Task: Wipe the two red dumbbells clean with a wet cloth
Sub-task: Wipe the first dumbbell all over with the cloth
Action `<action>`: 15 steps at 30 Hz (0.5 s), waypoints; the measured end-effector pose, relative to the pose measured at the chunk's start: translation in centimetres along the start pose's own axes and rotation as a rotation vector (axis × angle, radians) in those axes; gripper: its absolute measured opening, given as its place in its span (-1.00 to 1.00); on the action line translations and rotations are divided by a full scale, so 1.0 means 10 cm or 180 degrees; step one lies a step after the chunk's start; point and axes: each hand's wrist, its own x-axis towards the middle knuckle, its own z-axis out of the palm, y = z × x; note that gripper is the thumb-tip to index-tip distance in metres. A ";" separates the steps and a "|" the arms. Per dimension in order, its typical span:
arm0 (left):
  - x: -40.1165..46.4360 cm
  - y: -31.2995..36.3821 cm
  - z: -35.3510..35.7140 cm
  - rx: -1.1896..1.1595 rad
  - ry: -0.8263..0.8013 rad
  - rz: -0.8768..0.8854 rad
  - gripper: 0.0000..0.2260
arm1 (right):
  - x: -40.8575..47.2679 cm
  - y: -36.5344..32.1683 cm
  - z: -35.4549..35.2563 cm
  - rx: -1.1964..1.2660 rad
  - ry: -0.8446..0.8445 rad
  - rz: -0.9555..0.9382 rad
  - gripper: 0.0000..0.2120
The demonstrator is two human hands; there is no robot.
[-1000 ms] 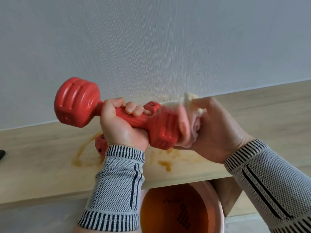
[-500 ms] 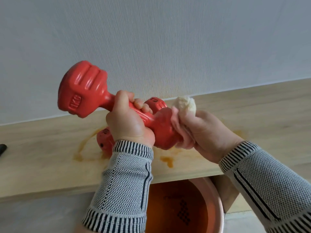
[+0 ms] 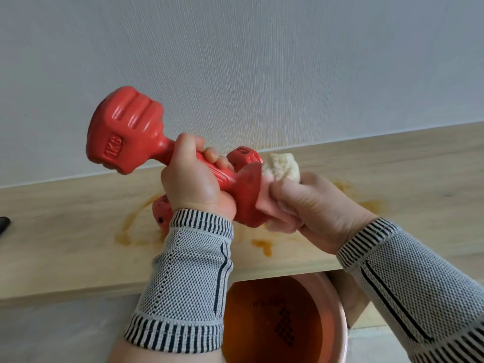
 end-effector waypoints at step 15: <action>0.07 -0.03 -0.05 -0.0135 -0.0027 -0.0199 -0.77 | 0.01 -0.04 -0.01 -0.0020 -0.0007 0.0175 -0.69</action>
